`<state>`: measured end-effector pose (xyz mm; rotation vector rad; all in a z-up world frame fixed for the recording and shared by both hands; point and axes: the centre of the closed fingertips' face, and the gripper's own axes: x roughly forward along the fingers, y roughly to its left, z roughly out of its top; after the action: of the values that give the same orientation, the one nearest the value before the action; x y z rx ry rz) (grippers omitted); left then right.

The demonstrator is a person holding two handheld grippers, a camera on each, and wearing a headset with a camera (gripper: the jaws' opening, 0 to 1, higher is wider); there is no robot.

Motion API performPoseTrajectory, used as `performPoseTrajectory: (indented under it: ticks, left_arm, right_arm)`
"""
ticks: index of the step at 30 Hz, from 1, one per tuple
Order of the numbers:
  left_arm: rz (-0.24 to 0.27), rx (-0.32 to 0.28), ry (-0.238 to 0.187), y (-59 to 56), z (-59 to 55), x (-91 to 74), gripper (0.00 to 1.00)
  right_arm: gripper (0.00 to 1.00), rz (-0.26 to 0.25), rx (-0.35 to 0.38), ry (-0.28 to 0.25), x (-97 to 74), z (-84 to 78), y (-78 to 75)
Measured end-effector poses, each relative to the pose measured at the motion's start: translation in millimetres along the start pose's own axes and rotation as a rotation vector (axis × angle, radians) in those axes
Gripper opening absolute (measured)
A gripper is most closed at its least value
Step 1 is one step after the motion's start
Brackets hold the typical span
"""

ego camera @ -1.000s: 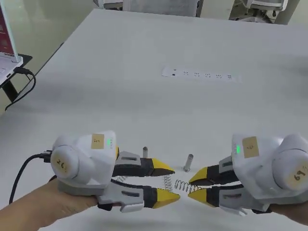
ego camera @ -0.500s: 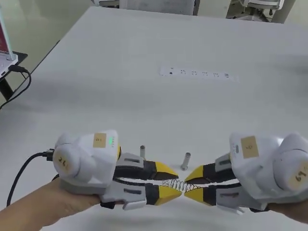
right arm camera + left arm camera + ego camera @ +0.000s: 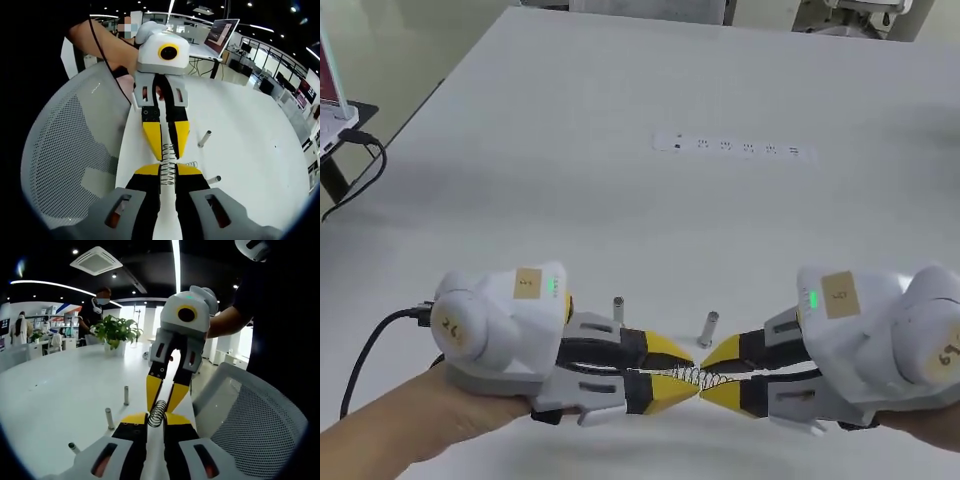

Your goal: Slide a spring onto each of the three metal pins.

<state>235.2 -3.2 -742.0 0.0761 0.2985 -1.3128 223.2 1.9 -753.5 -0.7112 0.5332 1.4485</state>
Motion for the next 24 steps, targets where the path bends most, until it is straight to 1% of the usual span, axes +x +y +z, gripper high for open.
performPoseTrajectory:
  ticks: [16, 24]
  left_arm:
    - [-0.018, -0.001, 0.004, -0.2, 2.2, 1.9, 0.01]
    - [-0.020, -0.020, -0.002, -0.2, 3.6, 2.8, 0.01]
  right_arm:
    - [0.08, -0.010, -0.009, -0.018, -1.2, -0.8, -1.2]
    - [0.08, -0.014, -0.007, -0.024, -1.0, -0.7, -1.3]
